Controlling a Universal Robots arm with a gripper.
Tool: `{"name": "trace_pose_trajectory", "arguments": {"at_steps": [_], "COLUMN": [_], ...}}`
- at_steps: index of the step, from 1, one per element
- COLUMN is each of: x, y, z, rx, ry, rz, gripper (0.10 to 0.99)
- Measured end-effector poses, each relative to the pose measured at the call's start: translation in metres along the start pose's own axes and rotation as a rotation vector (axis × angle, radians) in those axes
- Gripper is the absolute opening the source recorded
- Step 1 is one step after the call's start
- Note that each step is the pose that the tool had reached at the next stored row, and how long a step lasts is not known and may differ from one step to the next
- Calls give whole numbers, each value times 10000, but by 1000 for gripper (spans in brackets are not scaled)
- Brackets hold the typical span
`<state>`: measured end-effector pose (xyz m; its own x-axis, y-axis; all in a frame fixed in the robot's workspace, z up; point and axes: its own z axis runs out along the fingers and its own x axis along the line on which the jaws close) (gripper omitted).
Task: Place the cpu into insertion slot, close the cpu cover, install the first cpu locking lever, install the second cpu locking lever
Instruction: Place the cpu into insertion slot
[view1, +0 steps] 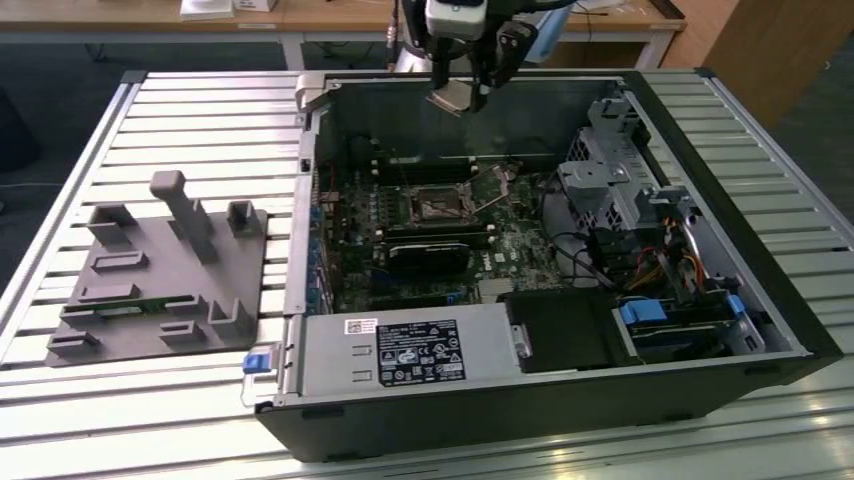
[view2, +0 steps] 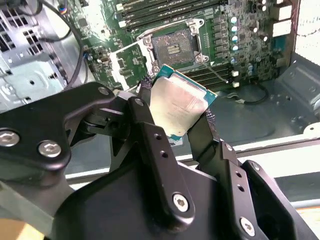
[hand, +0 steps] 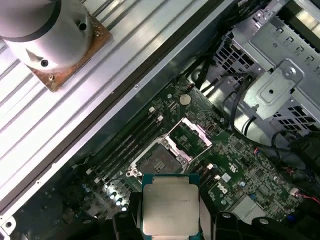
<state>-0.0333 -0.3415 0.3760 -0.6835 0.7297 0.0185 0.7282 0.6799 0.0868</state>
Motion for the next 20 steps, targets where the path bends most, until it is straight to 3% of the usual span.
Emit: {"name": "trace_pose_trajectory", "arguments": {"at_steps": [20], "x": [-1], "y": [-3], "z": [40], "rx": [-32], "ry": [-334], "rz": [3375], "gripper": [541]}}
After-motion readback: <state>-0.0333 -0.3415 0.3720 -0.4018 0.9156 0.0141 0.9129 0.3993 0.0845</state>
